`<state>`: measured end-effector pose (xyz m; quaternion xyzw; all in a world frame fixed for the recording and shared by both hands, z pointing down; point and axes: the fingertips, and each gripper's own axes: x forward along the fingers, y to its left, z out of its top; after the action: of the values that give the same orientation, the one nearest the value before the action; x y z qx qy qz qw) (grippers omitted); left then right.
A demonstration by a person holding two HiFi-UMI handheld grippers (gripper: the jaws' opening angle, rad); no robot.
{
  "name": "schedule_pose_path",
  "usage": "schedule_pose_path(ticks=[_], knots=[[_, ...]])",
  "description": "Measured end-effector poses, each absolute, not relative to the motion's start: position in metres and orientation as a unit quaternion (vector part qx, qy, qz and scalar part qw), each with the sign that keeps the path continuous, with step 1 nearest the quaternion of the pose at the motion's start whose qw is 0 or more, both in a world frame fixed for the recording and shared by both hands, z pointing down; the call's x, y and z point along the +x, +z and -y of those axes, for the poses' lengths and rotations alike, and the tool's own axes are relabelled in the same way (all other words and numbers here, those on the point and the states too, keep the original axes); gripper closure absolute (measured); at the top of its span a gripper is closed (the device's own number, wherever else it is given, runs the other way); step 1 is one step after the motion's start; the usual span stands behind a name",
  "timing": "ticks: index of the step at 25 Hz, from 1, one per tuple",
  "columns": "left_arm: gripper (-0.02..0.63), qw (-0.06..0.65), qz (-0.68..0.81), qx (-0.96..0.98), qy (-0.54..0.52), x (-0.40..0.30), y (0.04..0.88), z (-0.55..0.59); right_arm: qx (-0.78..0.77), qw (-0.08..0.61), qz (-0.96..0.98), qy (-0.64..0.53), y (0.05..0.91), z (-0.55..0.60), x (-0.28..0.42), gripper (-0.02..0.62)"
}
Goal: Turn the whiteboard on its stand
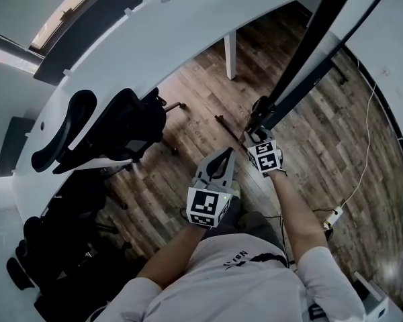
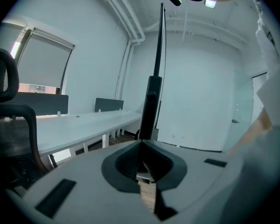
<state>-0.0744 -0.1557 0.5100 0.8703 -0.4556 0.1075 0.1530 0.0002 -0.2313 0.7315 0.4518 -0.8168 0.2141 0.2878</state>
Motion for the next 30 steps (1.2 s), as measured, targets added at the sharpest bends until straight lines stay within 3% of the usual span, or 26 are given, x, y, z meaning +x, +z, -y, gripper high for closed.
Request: schedule_pose_path(ticks=[10,22,30], knots=[[0.594,0.167,0.489,0.849,0.106,-0.079,0.518,0.084,0.444,0.281,0.827,0.201,0.728,0.191,-0.046,0.493],[0.594,0.171,0.552,0.811,0.095,-0.131,0.507,-0.007,0.438,0.294,0.826,0.198,0.725,0.151,-0.089,0.495],[0.594,0.164,0.538,0.822,0.087,-0.174,0.498,-0.011,0.435,0.297,0.830,0.187,0.730,0.113,-0.131,0.495]])
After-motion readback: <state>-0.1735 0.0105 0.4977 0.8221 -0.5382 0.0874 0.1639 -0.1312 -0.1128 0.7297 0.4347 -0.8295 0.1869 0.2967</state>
